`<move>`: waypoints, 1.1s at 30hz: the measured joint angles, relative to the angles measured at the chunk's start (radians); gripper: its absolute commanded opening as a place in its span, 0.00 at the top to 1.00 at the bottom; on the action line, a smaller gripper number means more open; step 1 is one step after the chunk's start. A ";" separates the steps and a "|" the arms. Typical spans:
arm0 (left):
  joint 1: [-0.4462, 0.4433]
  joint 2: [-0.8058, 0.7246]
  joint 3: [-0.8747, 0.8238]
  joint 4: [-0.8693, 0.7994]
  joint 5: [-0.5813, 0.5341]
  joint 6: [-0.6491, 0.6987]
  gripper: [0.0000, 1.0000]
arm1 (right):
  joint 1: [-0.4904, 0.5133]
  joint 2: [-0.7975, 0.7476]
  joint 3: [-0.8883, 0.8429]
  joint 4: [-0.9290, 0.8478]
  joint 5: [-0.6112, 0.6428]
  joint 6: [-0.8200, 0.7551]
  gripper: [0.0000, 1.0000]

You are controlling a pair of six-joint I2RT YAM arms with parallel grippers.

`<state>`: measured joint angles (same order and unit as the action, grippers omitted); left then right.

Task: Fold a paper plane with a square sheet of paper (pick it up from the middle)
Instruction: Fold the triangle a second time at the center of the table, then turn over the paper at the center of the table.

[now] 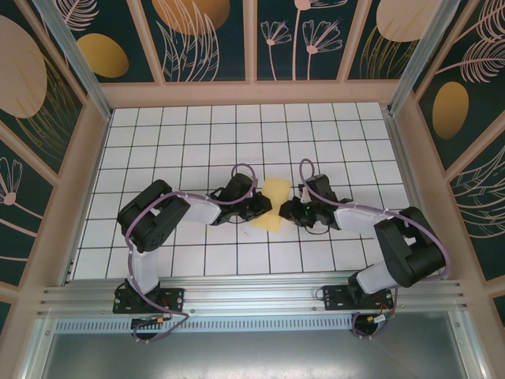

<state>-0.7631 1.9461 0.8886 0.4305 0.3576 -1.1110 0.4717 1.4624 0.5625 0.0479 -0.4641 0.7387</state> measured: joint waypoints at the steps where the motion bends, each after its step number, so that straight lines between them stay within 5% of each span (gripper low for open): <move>1: 0.000 0.000 0.001 0.000 0.000 0.000 0.86 | -0.008 0.005 0.002 0.000 0.003 0.003 0.63; 33: 0.000 0.000 0.005 0.000 -0.002 0.000 0.84 | -0.018 0.133 0.058 0.051 -0.011 0.065 0.77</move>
<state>-0.7631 1.9461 0.8940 0.4305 0.3553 -1.1114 0.4538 1.5951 0.6201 0.0990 -0.4755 0.8036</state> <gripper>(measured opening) 0.156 0.236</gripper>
